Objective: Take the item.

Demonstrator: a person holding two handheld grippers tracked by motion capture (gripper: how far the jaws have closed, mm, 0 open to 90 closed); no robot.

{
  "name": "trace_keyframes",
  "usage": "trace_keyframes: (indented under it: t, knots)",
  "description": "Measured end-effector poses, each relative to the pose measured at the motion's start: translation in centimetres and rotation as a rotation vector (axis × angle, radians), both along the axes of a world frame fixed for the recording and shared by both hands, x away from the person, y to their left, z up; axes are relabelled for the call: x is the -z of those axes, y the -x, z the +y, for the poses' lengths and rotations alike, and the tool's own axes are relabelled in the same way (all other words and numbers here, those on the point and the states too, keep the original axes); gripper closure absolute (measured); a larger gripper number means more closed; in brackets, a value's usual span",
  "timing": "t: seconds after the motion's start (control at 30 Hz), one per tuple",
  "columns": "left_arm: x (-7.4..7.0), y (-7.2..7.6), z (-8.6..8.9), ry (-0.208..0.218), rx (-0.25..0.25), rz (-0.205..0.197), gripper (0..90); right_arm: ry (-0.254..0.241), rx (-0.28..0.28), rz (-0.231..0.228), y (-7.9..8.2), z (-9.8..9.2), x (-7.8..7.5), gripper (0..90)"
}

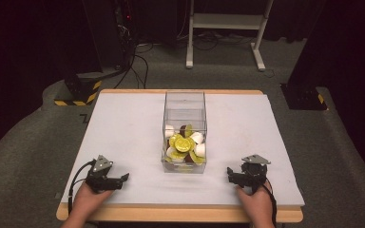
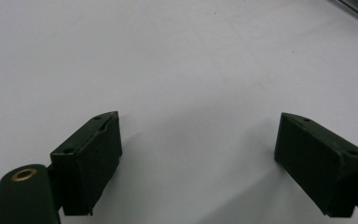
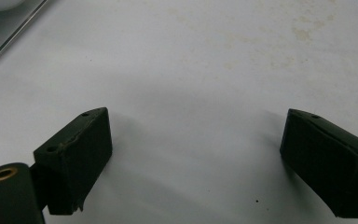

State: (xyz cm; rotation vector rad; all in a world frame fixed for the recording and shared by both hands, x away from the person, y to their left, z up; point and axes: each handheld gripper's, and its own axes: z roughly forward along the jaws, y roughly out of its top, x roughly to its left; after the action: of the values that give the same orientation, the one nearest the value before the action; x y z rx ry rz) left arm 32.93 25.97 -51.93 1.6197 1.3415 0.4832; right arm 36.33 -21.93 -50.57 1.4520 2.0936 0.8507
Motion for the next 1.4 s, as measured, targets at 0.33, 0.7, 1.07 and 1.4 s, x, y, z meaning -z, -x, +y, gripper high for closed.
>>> trace_keyframes:
  t: [0.33, 0.7, 1.07, 1.4]
  knots:
    - [0.0, 0.0, 0.0, 0.0, 0.0, 0.0, 14.9, -0.003, 0.002, 0.002, 0.0, 0.0, 0.0, 8.8]
    - [-0.01, 0.01, -0.01, -0.002, 0.0, 0.0, 14.8, -0.003, 0.001, 0.001, 0.01, -0.01, 0.0, 8.9]
    - [-0.22, 0.07, 0.01, -0.036, 0.005, 0.012, 15.0, -0.004, 0.002, 0.001, 0.0, -0.02, 0.0, 8.9]
    - [-0.94, 0.48, -0.12, 0.002, -0.002, -0.019, 15.4, -0.004, 0.002, 0.001, 0.0, -0.01, 0.0, 8.9]
